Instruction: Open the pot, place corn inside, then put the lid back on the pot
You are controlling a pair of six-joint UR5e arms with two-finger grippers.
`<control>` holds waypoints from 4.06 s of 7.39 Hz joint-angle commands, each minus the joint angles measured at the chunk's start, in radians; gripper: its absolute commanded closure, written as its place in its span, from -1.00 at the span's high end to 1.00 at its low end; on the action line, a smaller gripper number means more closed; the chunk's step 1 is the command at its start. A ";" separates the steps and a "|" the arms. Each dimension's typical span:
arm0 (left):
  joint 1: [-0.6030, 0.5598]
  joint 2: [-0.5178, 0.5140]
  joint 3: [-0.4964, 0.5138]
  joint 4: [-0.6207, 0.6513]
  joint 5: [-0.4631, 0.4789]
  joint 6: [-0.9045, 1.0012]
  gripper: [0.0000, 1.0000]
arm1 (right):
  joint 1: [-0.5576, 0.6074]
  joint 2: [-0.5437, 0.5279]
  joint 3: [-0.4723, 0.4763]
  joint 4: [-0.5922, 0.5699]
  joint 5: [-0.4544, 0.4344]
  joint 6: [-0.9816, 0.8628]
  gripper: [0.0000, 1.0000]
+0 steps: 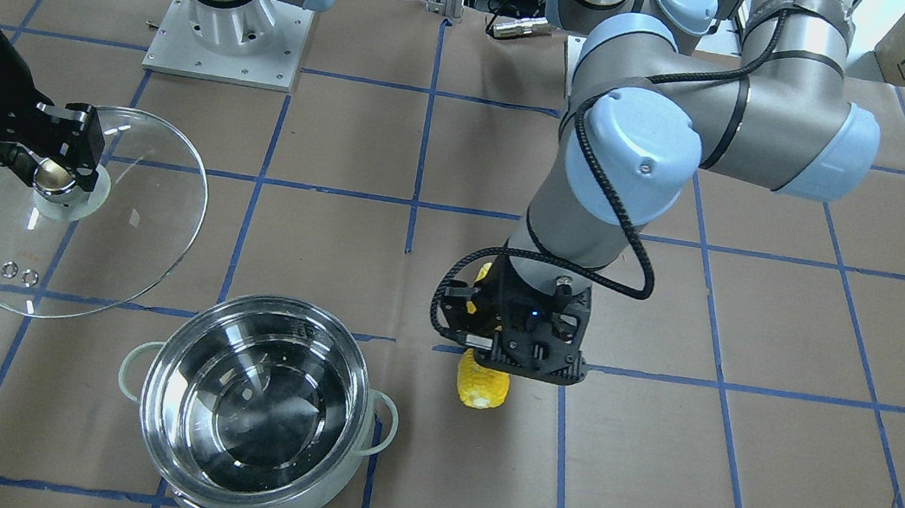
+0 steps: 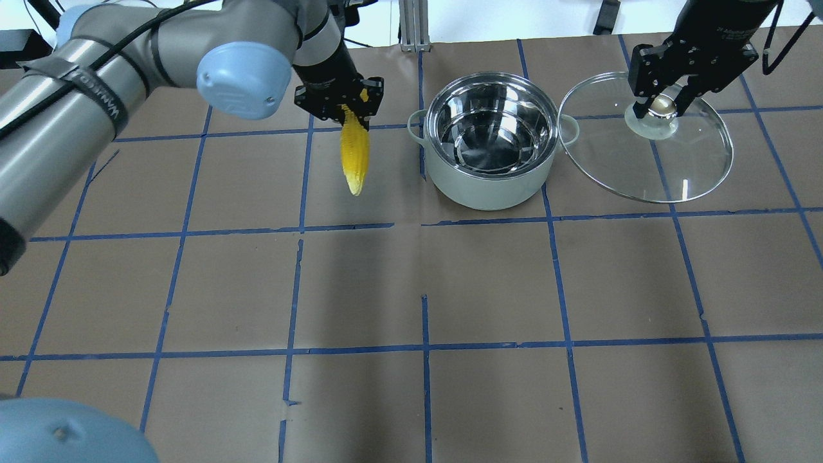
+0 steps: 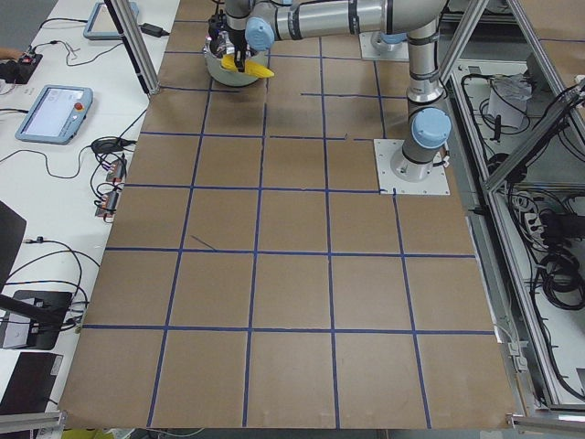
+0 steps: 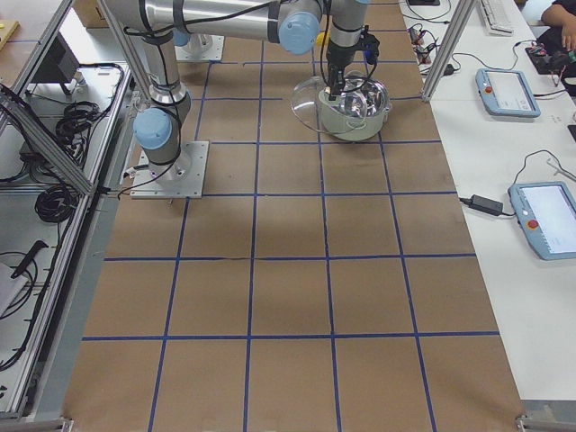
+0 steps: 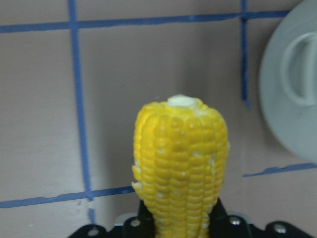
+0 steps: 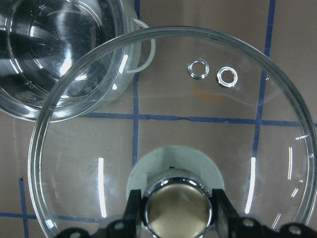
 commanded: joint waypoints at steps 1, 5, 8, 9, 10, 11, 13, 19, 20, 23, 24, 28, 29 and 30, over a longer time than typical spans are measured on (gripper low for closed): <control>-0.115 -0.167 0.277 -0.063 -0.007 -0.174 -0.87 | 0.000 0.000 0.000 -0.001 0.000 0.000 -0.10; -0.195 -0.365 0.445 -0.060 -0.006 -0.244 -0.94 | 0.000 -0.005 0.000 -0.001 0.000 -0.004 -0.10; -0.182 -0.387 0.488 -0.058 0.000 -0.252 0.98 | 0.012 -0.002 -0.013 -0.001 0.070 0.001 -0.09; -0.192 -0.404 0.493 -0.058 0.002 -0.244 1.00 | 0.026 0.001 -0.012 -0.001 0.089 0.001 -0.10; -0.188 -0.405 0.495 -0.058 0.000 -0.239 1.00 | 0.032 0.004 -0.009 -0.002 0.086 0.001 -0.10; -0.180 -0.392 0.495 -0.058 -0.001 -0.235 1.00 | 0.032 0.006 -0.006 -0.002 0.086 0.006 -0.10; -0.112 -0.329 0.470 -0.079 -0.007 -0.159 1.00 | 0.032 0.010 -0.004 -0.004 0.088 0.010 -0.10; 0.158 0.196 0.009 -0.332 0.117 0.202 1.00 | 0.205 0.159 -0.035 -0.227 0.060 0.073 -0.10; 0.206 0.305 -0.089 -0.340 0.118 0.245 1.00 | 0.215 0.189 -0.070 -0.225 0.059 0.075 -0.10; 0.252 0.530 -0.342 -0.214 0.117 0.273 1.00 | 0.285 0.277 -0.144 -0.215 0.007 0.084 -0.09; 0.256 0.518 -0.337 -0.198 0.117 0.272 1.00 | 0.293 0.282 -0.147 -0.215 0.005 0.090 -0.09; 0.256 0.509 -0.328 -0.208 0.160 0.264 1.00 | 0.293 0.297 -0.148 -0.228 0.006 0.090 -0.09; 0.257 0.514 -0.328 -0.210 0.164 0.261 1.00 | 0.295 0.306 -0.150 -0.228 0.009 0.090 -0.09; 0.260 0.506 -0.320 -0.207 0.154 0.262 1.00 | 0.295 0.314 -0.154 -0.234 0.008 0.090 -0.09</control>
